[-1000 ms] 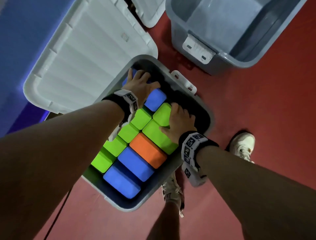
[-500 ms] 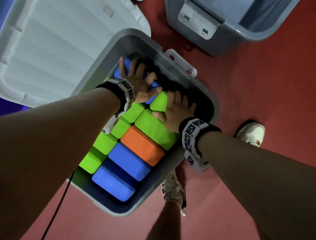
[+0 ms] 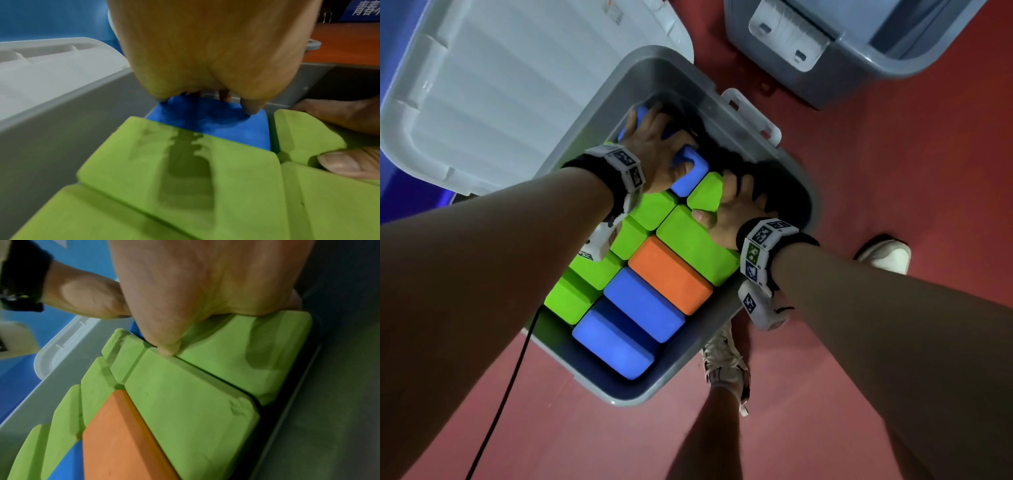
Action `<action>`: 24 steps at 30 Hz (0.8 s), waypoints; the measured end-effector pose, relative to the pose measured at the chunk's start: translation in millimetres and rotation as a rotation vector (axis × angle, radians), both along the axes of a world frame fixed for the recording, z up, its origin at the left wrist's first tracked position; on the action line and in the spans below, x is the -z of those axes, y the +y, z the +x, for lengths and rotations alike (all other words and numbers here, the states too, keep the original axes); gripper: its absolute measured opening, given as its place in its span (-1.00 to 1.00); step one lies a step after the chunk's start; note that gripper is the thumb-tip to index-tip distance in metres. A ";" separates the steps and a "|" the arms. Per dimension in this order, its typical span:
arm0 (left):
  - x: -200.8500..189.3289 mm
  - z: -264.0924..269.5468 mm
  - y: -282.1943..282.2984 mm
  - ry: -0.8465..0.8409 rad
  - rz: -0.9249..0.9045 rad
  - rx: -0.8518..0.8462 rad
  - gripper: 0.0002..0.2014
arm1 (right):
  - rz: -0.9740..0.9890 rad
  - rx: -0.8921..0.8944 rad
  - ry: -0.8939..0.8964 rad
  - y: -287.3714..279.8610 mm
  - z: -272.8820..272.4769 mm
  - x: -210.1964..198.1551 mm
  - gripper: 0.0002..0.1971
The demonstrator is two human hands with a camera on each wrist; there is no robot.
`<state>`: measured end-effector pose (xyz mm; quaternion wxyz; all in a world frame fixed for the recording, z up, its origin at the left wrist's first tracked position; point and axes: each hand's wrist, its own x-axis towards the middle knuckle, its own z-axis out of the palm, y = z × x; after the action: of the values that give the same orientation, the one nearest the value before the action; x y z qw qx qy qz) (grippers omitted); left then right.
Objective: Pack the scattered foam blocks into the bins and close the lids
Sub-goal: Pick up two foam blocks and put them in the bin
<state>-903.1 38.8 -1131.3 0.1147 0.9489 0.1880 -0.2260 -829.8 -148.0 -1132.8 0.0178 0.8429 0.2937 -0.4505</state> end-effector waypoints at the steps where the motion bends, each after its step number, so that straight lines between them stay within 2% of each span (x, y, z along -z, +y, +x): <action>1: -4.1 -7.9 1.1 -0.026 0.008 -0.017 -0.40 | 0.004 0.028 -0.012 -1.7 -1.9 -2.2 -0.11; 3: -14.1 -22.6 1.8 0.027 0.017 -0.071 -0.33 | 0.040 0.063 -0.074 -5.4 -6.0 -8.1 -0.04; 7: -28.3 -50.9 12.5 0.116 0.030 -0.062 -0.18 | 0.144 -0.138 -0.195 3.0 -12.9 -24.4 0.05; 9: -35.5 -66.2 18.9 0.121 0.009 -0.099 -0.17 | 0.160 -0.176 -0.213 18.6 -13.8 -32.6 0.07; 12: -48.3 -83.6 16.6 0.115 -0.057 -0.255 -0.28 | 0.189 -0.249 -0.248 41.4 -20.3 -44.3 0.04; 16: -63.4 -111.0 7.1 0.090 -0.092 -0.488 -0.32 | 0.176 -0.466 -0.227 65.8 -49.4 -64.8 -0.06; 21: -71.9 -146.6 -13.7 0.166 -0.077 -0.850 -0.43 | 0.132 -0.619 -0.168 83.0 -82.0 -78.1 -0.15; 24: -70.9 -147.8 -27.8 0.213 -0.073 -0.963 -0.41 | 0.147 -0.668 -0.202 83.5 -78.0 -70.8 -0.17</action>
<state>-1050.9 11.1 -1060.4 0.2194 0.7212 0.6079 -0.2495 -907.8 -64.4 -1062.0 0.1324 0.7398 0.5813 -0.3118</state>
